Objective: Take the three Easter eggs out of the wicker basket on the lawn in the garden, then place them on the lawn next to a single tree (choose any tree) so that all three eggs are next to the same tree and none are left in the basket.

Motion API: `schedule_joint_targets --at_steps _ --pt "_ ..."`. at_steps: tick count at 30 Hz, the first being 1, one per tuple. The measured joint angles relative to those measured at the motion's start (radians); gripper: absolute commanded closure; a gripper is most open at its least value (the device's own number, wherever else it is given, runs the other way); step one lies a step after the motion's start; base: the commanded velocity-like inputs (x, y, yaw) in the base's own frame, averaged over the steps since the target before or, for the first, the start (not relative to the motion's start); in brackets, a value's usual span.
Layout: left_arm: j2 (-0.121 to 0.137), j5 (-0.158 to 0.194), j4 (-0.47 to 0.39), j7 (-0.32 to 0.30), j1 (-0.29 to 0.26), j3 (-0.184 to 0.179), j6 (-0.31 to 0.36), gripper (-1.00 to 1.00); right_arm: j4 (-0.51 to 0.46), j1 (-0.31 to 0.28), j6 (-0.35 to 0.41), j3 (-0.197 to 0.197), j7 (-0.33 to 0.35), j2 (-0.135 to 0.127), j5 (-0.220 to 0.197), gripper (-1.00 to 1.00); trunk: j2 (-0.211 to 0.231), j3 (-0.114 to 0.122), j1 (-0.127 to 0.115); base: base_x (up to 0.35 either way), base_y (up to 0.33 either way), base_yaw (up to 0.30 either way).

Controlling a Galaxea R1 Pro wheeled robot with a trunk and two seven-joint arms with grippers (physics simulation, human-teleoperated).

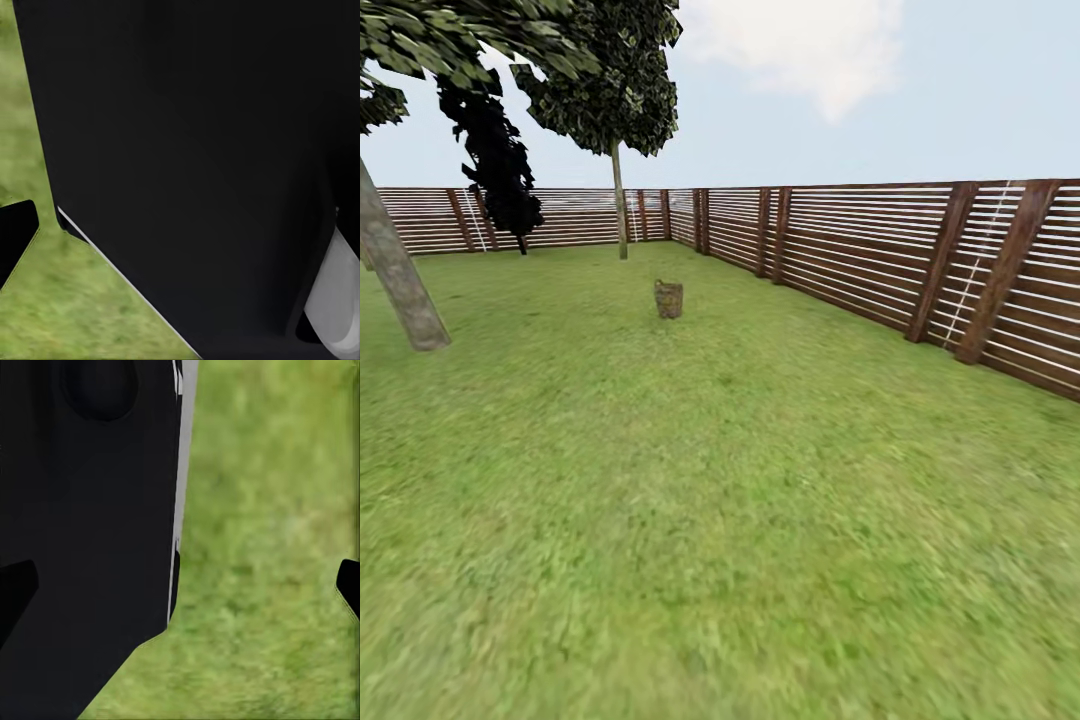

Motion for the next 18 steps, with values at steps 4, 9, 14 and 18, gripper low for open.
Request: schedule_joint_targets --at_steps 4,9,14,18 --pt "0.000 0.000 0.000 0.000 0.000 0.000 0.000 -1.00 0.000 0.000 0.000 0.000 0.000 0.000 0.000 -1.00 0.000 0.000 0.000 0.338 0.000 0.000" --pt "0.000 0.000 0.000 0.000 0.000 0.000 0.000 -1.00 0.000 0.000 0.000 0.000 0.000 0.000 0.000 -1.00 0.000 0.000 0.000 0.338 0.000 0.000" --pt "0.000 0.000 0.000 0.000 0.000 0.000 0.000 -1.00 0.000 0.000 0.000 0.000 0.000 0.000 0.000 -1.00 0.000 0.000 0.000 0.338 0.000 0.000" --pt "0.000 0.000 0.000 0.000 -0.001 0.000 0.000 -1.00 0.000 0.000 0.000 0.000 0.000 0.000 0.000 -1.00 0.000 0.000 0.000 0.338 0.000 0.000"
